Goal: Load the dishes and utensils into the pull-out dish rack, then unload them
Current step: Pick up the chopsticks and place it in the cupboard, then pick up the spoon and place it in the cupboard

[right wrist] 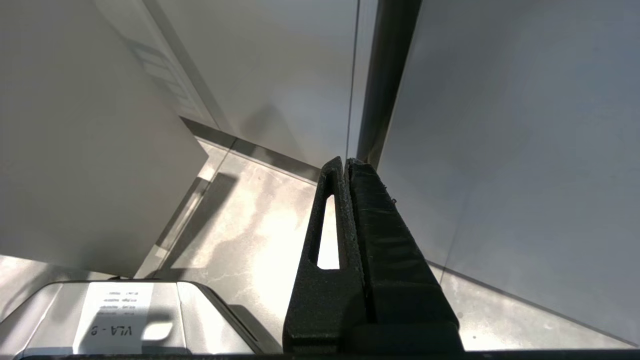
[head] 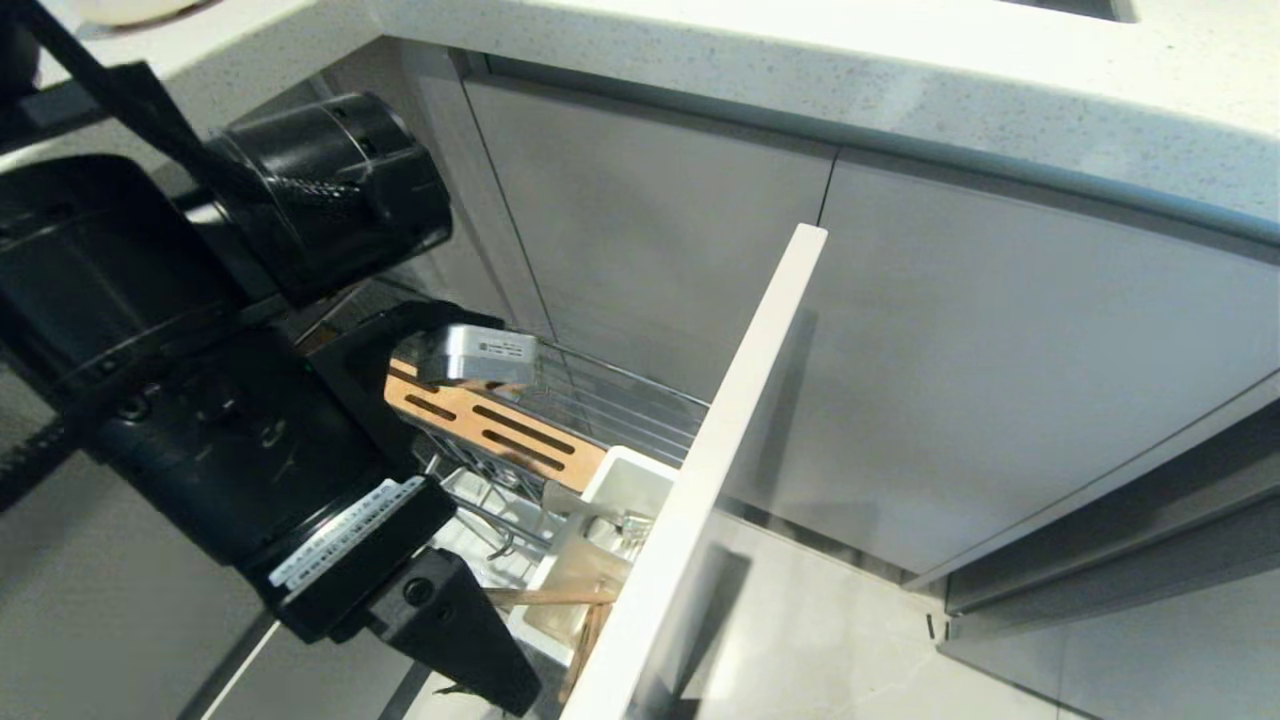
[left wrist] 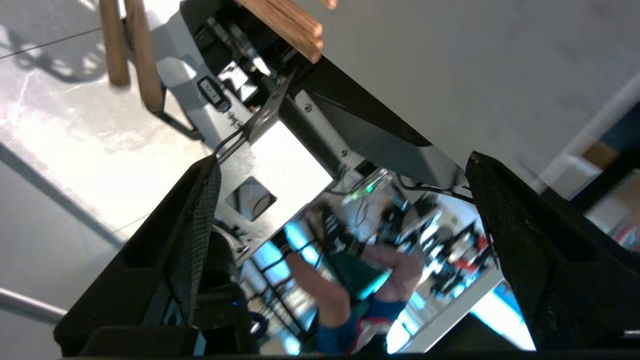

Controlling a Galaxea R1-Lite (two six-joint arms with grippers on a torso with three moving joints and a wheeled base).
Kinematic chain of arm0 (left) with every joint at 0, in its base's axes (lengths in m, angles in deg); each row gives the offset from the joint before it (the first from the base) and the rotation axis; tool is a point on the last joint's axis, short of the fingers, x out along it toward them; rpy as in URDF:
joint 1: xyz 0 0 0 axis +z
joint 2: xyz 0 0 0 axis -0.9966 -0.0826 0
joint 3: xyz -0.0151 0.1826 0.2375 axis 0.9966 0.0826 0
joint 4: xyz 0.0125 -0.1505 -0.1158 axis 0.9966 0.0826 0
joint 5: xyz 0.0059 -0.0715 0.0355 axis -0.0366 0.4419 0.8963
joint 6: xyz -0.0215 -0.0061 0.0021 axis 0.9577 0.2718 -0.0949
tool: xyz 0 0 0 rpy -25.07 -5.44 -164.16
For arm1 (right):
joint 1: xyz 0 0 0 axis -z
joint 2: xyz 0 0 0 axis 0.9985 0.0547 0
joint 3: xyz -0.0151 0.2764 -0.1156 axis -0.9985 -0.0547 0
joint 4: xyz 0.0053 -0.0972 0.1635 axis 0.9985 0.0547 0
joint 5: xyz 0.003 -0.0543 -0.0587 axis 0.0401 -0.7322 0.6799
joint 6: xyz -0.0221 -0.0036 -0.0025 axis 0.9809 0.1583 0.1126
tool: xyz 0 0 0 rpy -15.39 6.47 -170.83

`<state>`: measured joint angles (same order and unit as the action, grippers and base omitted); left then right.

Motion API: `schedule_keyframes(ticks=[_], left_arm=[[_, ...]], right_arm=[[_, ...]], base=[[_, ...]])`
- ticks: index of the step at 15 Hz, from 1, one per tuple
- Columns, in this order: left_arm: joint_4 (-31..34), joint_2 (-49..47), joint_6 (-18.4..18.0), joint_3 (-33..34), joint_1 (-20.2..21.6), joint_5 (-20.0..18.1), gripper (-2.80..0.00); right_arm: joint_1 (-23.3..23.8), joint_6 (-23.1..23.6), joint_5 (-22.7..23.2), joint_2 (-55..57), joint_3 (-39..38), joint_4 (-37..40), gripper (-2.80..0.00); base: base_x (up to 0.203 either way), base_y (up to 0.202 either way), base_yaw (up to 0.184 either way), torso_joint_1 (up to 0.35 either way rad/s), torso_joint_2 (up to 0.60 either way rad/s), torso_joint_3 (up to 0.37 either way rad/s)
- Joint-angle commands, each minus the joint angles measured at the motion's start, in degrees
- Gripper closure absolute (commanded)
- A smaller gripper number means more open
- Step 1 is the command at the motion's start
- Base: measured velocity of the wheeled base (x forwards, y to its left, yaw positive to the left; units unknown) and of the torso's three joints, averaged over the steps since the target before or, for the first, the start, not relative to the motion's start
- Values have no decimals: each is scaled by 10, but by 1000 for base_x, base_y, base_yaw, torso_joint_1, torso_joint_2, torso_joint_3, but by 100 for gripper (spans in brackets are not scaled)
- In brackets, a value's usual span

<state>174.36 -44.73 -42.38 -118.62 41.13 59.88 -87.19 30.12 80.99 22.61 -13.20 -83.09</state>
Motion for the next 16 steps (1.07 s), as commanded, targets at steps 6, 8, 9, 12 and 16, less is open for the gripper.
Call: schedule_keyframes(ticks=[6, 8, 9, 12, 16], left_arm=[[5, 110, 13, 1, 9, 0, 0], [2, 136, 11, 1, 22, 6, 0], [-8, 155, 11, 1, 31, 7, 0], [-58, 210, 13, 2, 76, 8, 0], [-147, 285, 16, 2, 185, 8, 0]], right_arm=[[0, 0, 0, 0, -1, 0, 0], [0, 0, 0, 0, -1, 0, 0], [0, 0, 0, 0, -1, 0, 0], [0, 0, 0, 0, -1, 0, 0], [0, 0, 0, 0, -1, 0, 0]], base=[[0, 0, 0, 0, 0, 0], [0, 0, 0, 0, 0, 0], [0, 0, 0, 0, 0, 0], [0, 0, 0, 0, 0, 0], [0, 0, 0, 0, 0, 0]])
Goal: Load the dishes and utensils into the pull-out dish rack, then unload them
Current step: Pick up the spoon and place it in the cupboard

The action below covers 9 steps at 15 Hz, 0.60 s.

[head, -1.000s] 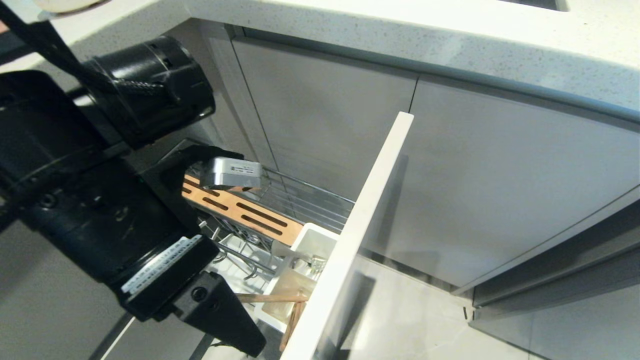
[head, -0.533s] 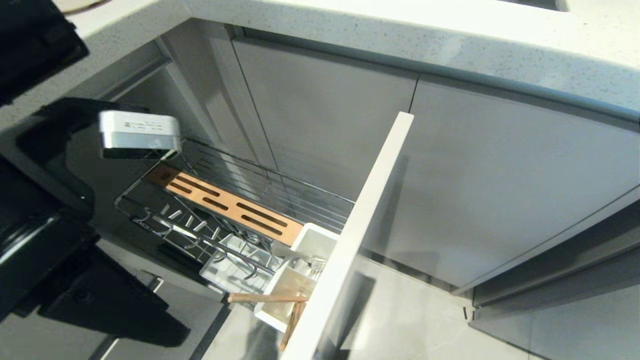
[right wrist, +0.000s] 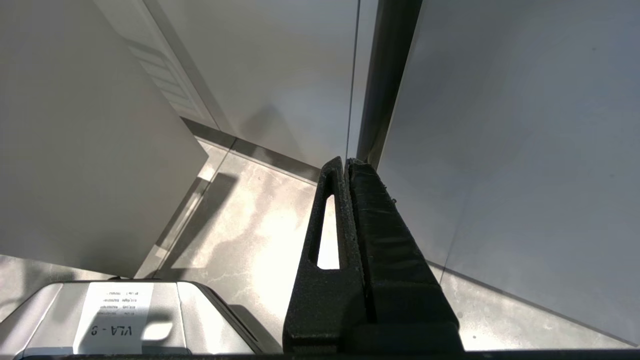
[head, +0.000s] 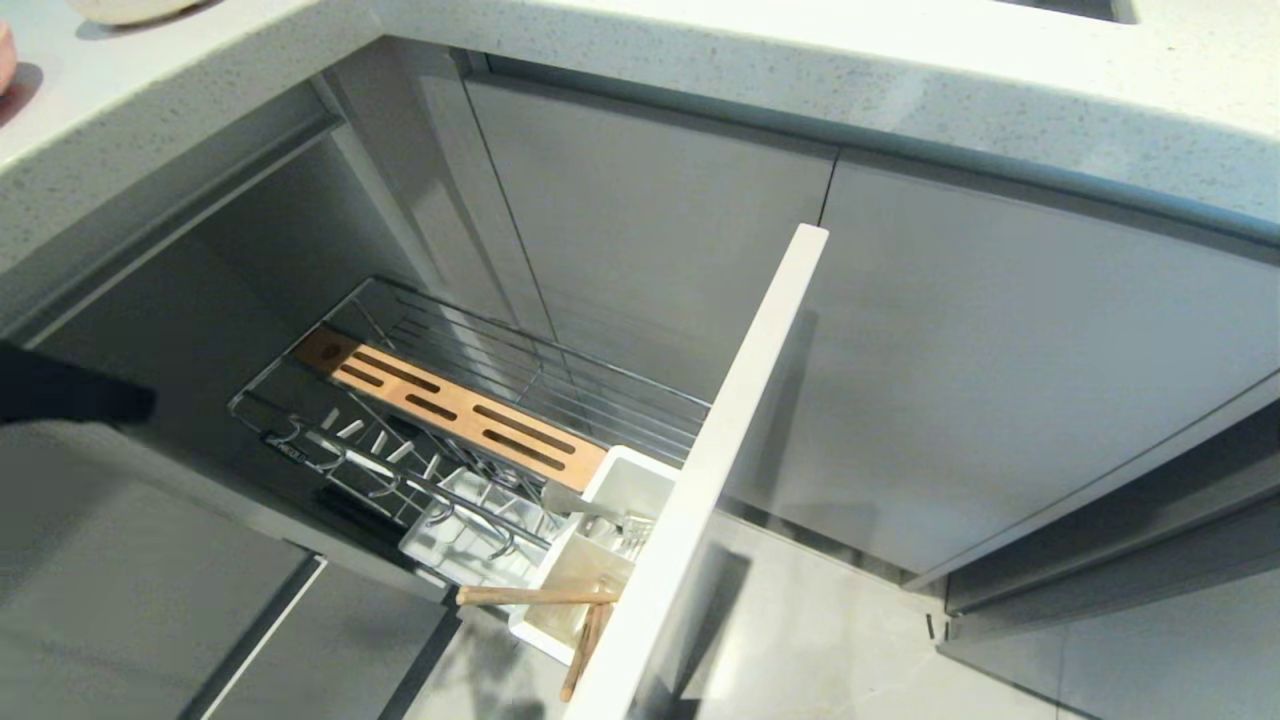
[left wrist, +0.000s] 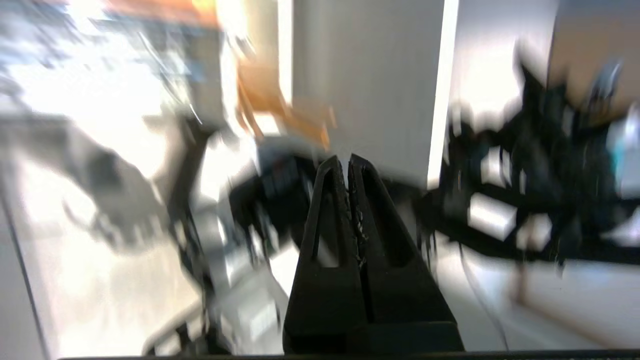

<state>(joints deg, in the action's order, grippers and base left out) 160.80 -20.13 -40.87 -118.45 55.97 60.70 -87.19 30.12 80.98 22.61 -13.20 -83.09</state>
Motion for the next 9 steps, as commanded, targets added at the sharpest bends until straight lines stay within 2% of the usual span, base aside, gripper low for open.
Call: schedule_keyframes(ticks=[1, 4, 6, 9], left_arm=[[-35, 54, 7, 0, 69, -1, 0], [-121, 103, 46, 2, 154, 1, 0], [-175, 124, 77, 2, 207, 20, 0], [-263, 139, 130, 3, 302, 120, 0]], right_arm=[[0, 0, 0, 0, -1, 0, 0], [0, 0, 0, 0, -1, 0, 0], [0, 0, 0, 0, -1, 0, 0], [0, 0, 0, 0, -1, 0, 0]], base=[[0, 0, 0, 0, 0, 0], [0, 0, 0, 0, 0, 0], [0, 0, 0, 0, 0, 0], [0, 0, 0, 0, 0, 0]])
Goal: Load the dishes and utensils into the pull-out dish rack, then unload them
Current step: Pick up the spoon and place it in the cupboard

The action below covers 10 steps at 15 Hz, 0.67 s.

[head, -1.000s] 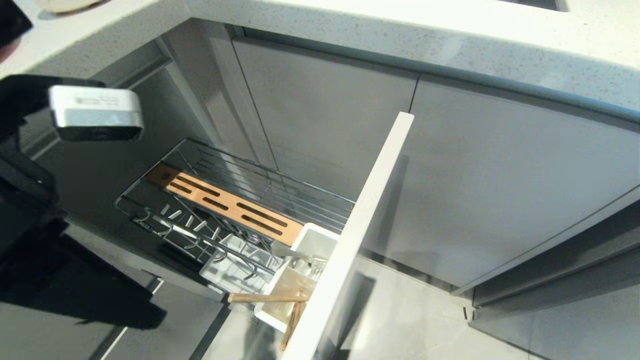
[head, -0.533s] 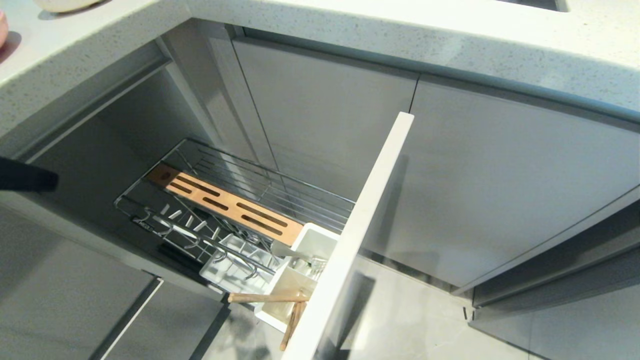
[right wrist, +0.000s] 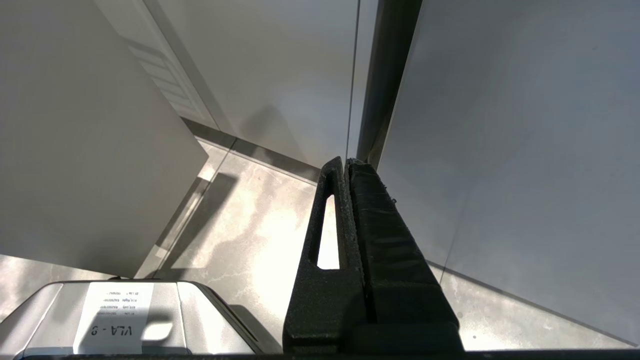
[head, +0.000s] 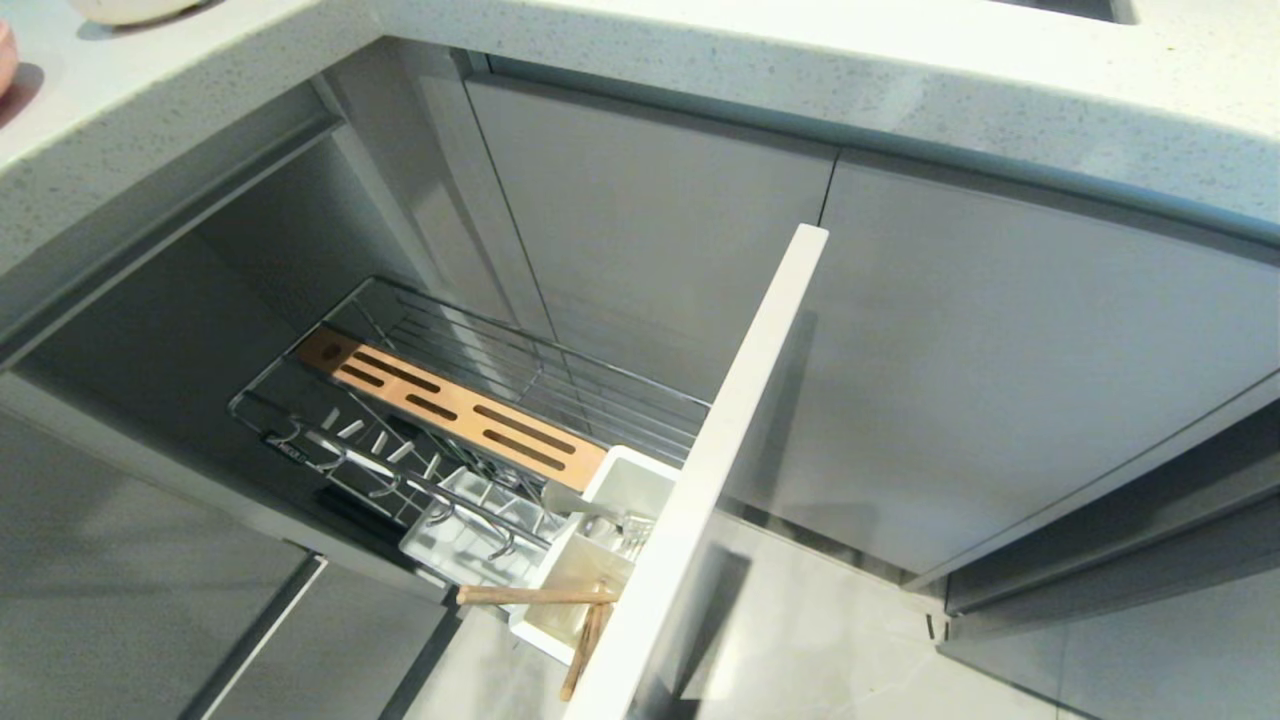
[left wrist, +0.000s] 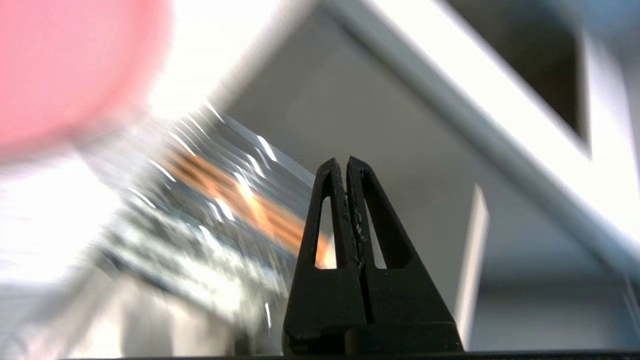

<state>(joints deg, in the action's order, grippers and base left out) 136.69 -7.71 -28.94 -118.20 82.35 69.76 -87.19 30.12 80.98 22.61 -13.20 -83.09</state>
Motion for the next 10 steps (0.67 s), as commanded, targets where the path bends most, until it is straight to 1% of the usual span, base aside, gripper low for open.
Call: schedule_keyframes(ticks=[1, 2, 3, 5, 6, 8, 10], left_arm=[[-40, 17, 18, 1, 69, 57, 0], [-52, 18, 20, 0, 105, 78, 0], [-57, 17, 19, 0, 139, 92, 0], [-63, 4, 4, -1, 219, 107, 0], [-64, -6, -5, -1, 251, 111, 0], [-67, -37, -23, -2, 333, 112, 0], [-87, -72, -30, -2, 403, 106, 0]], right_arm=[[0, 0, 0, 0, -1, 0, 0], [0, 0, 0, 0, -1, 0, 0], [0, 0, 0, 0, -1, 0, 0], [0, 0, 0, 0, -1, 0, 0], [0, 0, 0, 0, -1, 0, 0], [0, 0, 0, 0, -1, 0, 0], [0, 0, 0, 0, -1, 0, 0]], base=[[0, 0, 0, 0, 0, 0], [0, 0, 0, 0, 0, 0], [0, 0, 0, 0, 0, 0], [0, 0, 0, 0, 0, 0], [0, 0, 0, 0, 0, 0], [0, 0, 0, 0, 0, 0], [0, 0, 0, 0, 0, 0]])
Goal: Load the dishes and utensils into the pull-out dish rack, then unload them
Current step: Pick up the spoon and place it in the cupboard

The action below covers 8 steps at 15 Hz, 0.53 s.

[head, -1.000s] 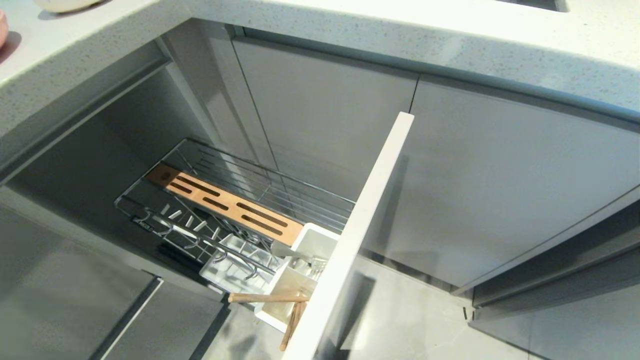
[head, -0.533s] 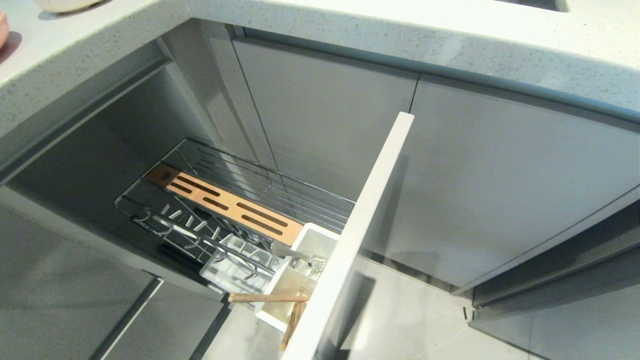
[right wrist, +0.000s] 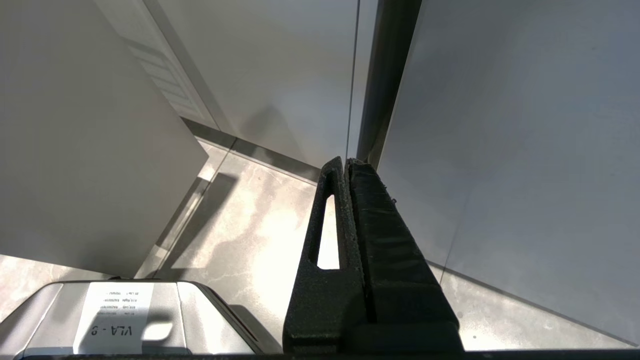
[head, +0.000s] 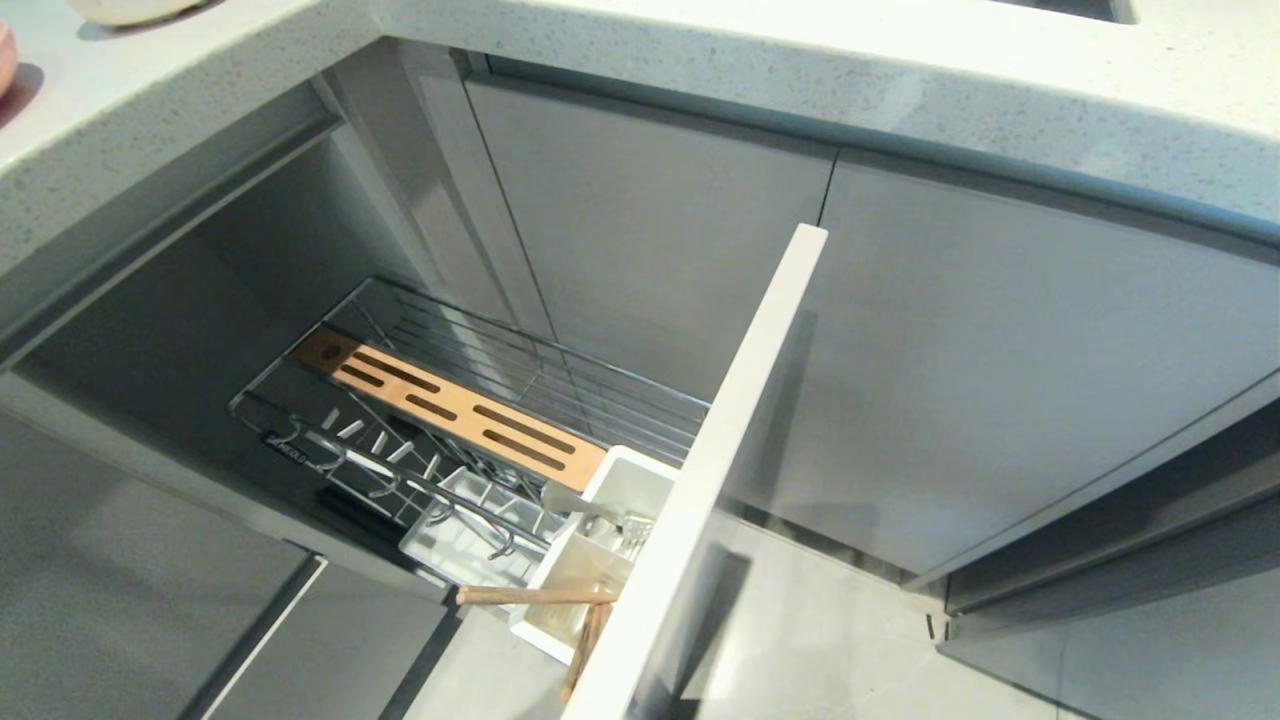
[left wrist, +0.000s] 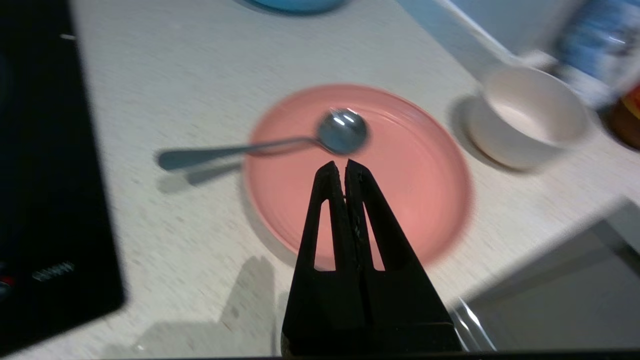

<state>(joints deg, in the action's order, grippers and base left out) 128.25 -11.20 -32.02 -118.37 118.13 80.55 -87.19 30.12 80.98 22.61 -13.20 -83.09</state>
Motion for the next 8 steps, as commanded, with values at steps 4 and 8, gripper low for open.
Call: schedule_keyframes(ticks=[4, 8], left_arm=[[-48, -97, -15, -4, 198, -116, 0], [-52, -139, -69, -8, 261, -274, 0]], right_arm=[[0, 0, 0, 0, -1, 0, 0], [0, 0, 0, 0, -1, 0, 0]], base=[[0, 0, 0, 0, 0, 0], [0, 0, 0, 0, 0, 0]])
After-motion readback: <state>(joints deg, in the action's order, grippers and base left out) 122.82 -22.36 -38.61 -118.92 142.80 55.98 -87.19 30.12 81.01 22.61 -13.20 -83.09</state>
